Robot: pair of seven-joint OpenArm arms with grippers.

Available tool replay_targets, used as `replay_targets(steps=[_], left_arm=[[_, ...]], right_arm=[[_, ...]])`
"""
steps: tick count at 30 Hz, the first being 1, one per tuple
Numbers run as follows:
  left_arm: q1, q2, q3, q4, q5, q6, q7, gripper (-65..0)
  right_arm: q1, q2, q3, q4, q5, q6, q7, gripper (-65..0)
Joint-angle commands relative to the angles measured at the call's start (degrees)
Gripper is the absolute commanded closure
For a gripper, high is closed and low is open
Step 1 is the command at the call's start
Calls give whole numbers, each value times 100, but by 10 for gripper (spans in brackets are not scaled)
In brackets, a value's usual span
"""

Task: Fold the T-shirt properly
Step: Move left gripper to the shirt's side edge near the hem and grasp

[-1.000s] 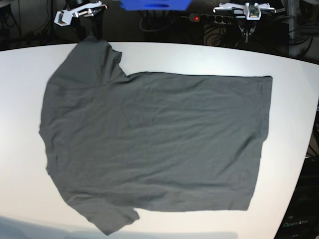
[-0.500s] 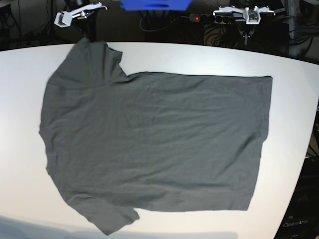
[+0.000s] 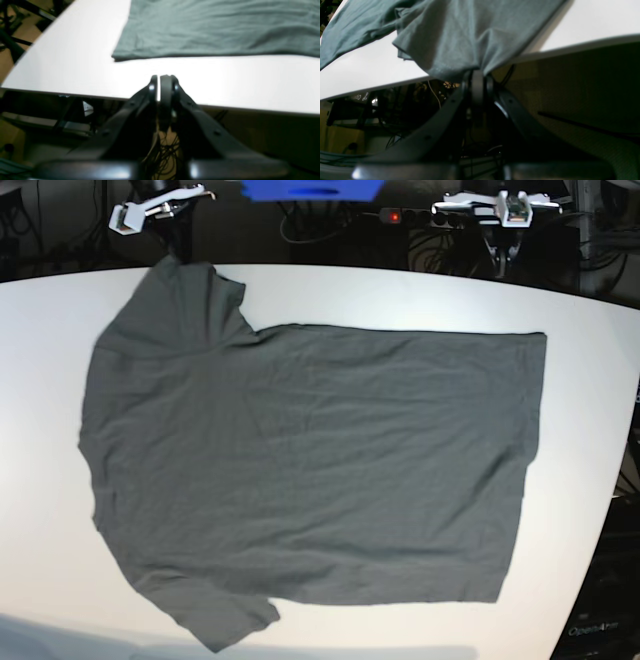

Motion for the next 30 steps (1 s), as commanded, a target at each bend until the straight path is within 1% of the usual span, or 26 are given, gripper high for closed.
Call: replay_targets(steps=[1,2,3,6,7,8,10,13,15,17,19,21,22,24,26,28,30], left_arm=[[136,4,-115,220,-23,19,-116,-11],[162,22,-212,370,-23,1,51,-11],[154,22,-282,554,-32,1,341,-11],[101,-40,-423,994,-155,-34,1431,-11],[48,-75,-449,1143,-243,-104,1747,-11],[-22,-163,-502,1302,-340,-254,2117,-11],[-128,-330,-695,1653,-603,-693,2873,-11],[-514,-524,-1188,2058,-1061,-1563,4244,-12],[-822,-576,-1601,2198,-1254,-2065,5035,-12],[-1130,-567,-2084,2242,-1307,-2592,5721,-14],[-1561,-594,-2515,2172,-1307,-3216,6354,-39],[-1956,-594,-2999,1987,-1307,-3805,6846,-61],[-2150,-611,-3245,1882,-1298,-4047,7066,-64],[-2475,-611,-3605,1697,-1236,-4047,7400,-64],[-2739,-699,-3720,1495,-902,-4047,7655,-65],[-2994,-699,-3720,1266,-472,-4047,7752,-66],[-3152,-603,-3720,1073,-50,-4047,7725,-66]], right_arm=[[-79,55,22,55,49,103,165,-6],[-70,55,22,55,40,103,165,-6],[-61,64,22,55,40,103,156,-6],[-53,64,22,46,40,103,139,-6],[-44,64,22,46,40,103,139,-6],[-44,64,22,46,40,103,130,-6],[-44,64,22,46,40,103,130,-6],[-44,73,22,46,32,103,121,-6],[-44,73,22,46,23,103,121,-6],[-44,73,22,46,23,103,113,-6],[-44,90,22,46,23,103,113,-6],[-44,160,22,37,23,103,113,-6],[-44,160,22,37,23,103,113,-6],[-44,178,22,37,23,103,113,-6],[-44,178,22,37,23,103,113,-6],[-44,178,22,37,23,103,113,-6],[-44,178,22,28,23,103,104,-6]])
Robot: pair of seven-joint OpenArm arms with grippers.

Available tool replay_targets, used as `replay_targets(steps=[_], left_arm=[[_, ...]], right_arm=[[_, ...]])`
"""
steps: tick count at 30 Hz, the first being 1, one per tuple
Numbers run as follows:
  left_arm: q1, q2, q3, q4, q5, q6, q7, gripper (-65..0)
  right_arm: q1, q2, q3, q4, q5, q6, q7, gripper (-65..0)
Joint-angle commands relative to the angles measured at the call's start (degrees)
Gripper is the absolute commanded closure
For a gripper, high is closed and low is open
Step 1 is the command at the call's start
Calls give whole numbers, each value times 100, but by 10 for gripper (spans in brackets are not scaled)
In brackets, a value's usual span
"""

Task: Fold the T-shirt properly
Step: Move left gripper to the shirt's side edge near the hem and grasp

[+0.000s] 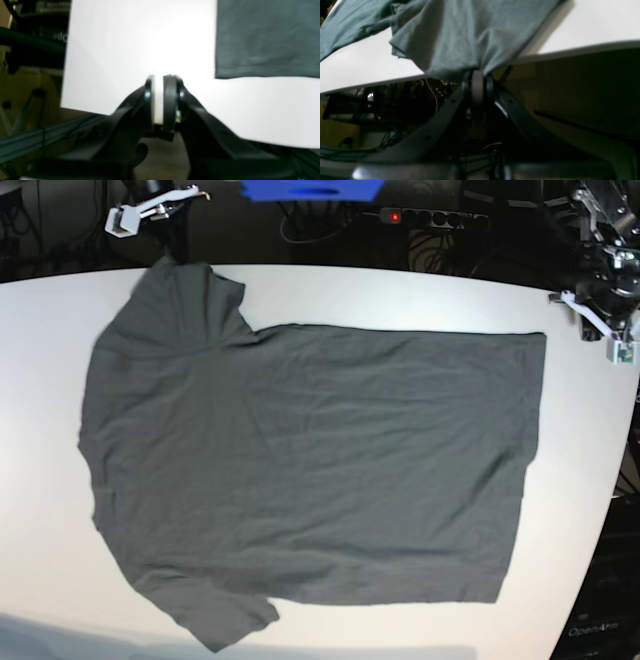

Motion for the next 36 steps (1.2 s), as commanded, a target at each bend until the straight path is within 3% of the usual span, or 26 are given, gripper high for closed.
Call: replay_targets(steps=[1,9,11,15,18,30,36], left_arm=[[-59,3,-19,41,111,-10,-88,-66],[-446,337,-28,-20,867,-10,-88,-76],[-446,372,-37,15,841,-10,-88,-153],[-446,399,-37,50,841,-10,-88,-425],[-446,460,-37,50,832,-10,-97,-523],[-842,592,-10,-117,823,-10,-97,-522],[-1044,706,-10,-416,841,-10,-97,-522]], right_arm=[[-61,27,19,35,62,103,152,-6],[-70,27,19,35,62,103,152,-6],[-79,27,19,35,62,103,152,-6],[-70,27,19,35,62,103,152,-4],[-70,27,19,35,62,103,152,-4],[-61,36,19,26,53,103,143,-4],[-53,106,19,26,53,103,-112,-4]])
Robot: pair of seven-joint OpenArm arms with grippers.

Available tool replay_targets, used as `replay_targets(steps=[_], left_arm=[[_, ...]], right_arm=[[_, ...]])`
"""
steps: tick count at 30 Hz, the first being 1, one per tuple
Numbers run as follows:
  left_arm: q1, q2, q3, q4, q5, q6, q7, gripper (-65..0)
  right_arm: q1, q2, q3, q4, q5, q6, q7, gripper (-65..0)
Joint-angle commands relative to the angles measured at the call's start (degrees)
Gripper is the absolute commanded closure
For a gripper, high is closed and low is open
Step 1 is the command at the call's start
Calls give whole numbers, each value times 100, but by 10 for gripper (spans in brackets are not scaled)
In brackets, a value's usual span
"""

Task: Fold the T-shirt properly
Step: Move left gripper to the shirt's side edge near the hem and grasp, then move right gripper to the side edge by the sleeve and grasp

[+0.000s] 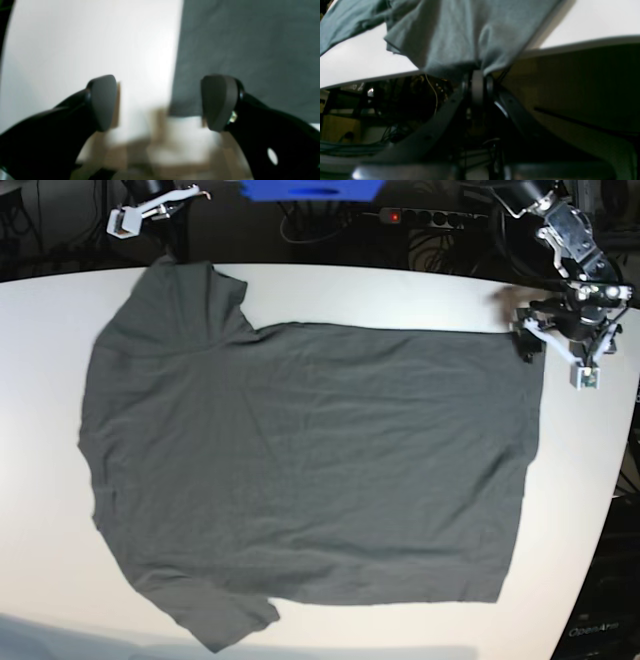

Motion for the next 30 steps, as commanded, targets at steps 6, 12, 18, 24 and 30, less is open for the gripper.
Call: replay_targets(steps=[6,12,18,24,30], left_arm=[[-199,-63,-4,-241,4,29,-91,-522],[-234,-63,5,-469,4,29,-91,-522],[-182,-63,313,-504,12,29,-91,-522],[-129,-54,339,-504,-5,29,-82,-522],[-58,-54,339,-504,-40,29,-73,-522]], right_arm=[[11,56,22,46,60,93,85,-4],[11,56,22,46,60,93,85,-4],[11,56,13,46,60,93,85,-4],[11,56,13,46,60,93,85,-4],[11,56,4,46,60,93,85,-4]])
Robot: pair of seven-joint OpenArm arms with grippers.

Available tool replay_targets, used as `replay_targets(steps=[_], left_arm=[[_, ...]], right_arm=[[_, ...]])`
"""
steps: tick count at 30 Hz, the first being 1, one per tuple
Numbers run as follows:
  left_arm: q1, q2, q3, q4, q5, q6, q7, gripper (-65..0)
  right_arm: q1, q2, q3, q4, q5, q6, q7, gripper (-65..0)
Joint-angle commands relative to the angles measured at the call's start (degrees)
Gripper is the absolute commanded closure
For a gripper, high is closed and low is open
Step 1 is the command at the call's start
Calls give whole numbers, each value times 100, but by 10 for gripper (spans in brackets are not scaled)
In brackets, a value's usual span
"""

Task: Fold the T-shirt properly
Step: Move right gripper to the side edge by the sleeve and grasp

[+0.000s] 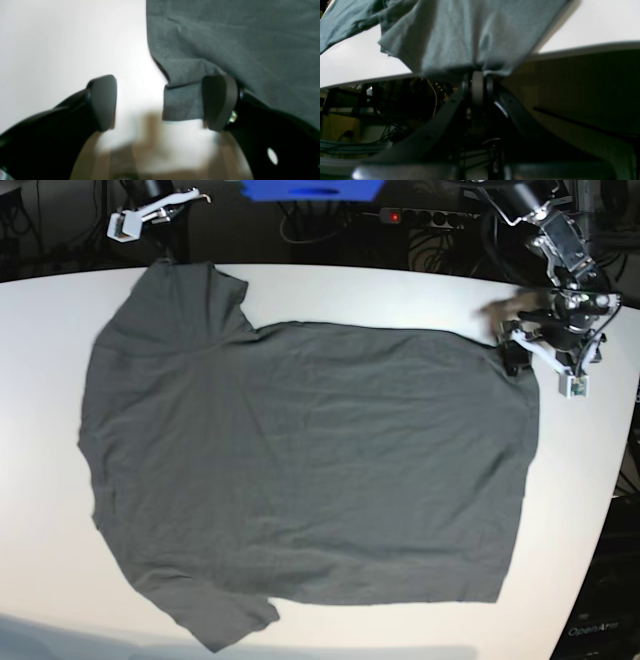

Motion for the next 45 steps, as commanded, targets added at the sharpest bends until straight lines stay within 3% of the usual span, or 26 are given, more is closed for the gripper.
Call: replay_targets(steps=[1,12,14,21,24,27,45], left_arm=[[29,-10,7,20,215,-36,255,-522],[38,139,7,11,268,-36,255,-506],[38,139,7,11,268,-36,264,-440],[-6,139,7,3,268,-36,290,-105],[-15,139,7,-94,268,-36,290,-50],[-15,113,7,-217,268,-36,290,-26],[20,130,-28,-164,233,-36,290,-26]], right_arm=[[-65,54,8,50,60,90,153,-4],[-65,54,8,50,60,90,153,-4],[-74,54,8,50,60,90,153,-4],[-83,54,8,50,60,90,153,-4],[-83,54,8,50,60,90,153,-4],[-83,54,8,50,60,90,153,-4],[-197,63,26,147,51,90,390,-7]])
